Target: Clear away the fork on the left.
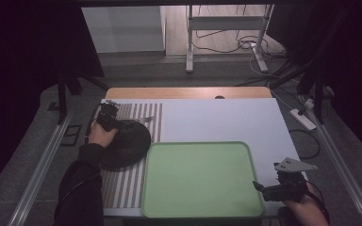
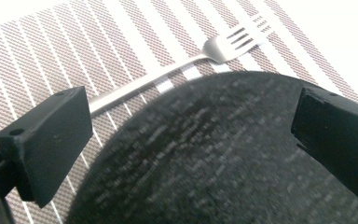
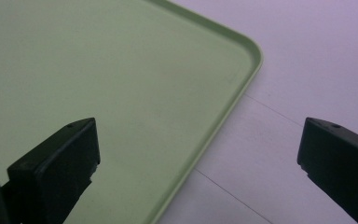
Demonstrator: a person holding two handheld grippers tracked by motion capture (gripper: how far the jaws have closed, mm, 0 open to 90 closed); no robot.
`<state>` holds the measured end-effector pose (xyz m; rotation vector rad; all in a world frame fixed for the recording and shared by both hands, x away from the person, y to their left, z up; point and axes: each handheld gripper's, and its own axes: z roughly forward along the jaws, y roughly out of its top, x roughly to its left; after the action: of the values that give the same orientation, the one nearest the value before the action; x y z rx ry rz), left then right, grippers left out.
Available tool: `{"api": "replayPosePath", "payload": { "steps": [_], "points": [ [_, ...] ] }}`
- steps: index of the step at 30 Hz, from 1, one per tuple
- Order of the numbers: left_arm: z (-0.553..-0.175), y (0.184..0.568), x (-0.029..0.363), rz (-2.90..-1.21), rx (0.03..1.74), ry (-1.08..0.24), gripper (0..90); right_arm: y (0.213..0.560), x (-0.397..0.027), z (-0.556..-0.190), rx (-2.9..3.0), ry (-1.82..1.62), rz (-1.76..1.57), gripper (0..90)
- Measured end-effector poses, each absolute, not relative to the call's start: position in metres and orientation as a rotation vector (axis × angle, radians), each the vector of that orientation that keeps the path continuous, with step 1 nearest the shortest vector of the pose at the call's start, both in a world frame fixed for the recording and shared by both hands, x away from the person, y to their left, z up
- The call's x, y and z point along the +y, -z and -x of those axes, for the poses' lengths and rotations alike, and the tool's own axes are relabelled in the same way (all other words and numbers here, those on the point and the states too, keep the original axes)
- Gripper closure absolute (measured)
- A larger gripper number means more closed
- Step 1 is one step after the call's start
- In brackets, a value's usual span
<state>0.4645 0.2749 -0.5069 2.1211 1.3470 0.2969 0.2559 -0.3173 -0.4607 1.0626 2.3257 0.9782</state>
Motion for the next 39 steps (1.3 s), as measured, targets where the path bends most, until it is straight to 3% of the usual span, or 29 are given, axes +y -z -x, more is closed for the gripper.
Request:
{"api": "replayPosePath", "payload": {
  "steps": [16, 21, 22, 23, 29, 39],
  "points": [
    [-0.49, 0.512, 0.282, -2.151, 1.388, -0.292, 2.2, 0.461, -0.317, -0.256, 2.336, -0.976, -1.05, 0.0],
    [-0.495, 0.509, 0.289, -2.119, 1.398, -0.277, 23.2, 0.461, -0.317, -0.256, 2.339, -0.976, -1.047, 0.0],
    [-0.496, 0.508, 0.29, -2.116, 1.398, -0.279, 37.3, 0.461, -0.317, -0.256, 2.341, -0.977, -1.045, 0.0],
    [-0.496, 0.508, 0.292, -2.114, 1.393, -0.272, 37.3, 0.461, -0.317, -0.256, 2.341, -0.977, -1.045, 0.0],
    [-0.501, 0.51, 0.298, -2.153, 1.423, -0.329, 87.1, 0.461, -0.316, -0.256, 2.345, -0.979, -1.038, 0.0],
    [-0.513, 0.528, 0.307, -2.191, 1.56, -0.39, 88.7, 0.461, -0.316, -0.256, 2.351, -0.982, -1.034, 0.0]
  ]
}}
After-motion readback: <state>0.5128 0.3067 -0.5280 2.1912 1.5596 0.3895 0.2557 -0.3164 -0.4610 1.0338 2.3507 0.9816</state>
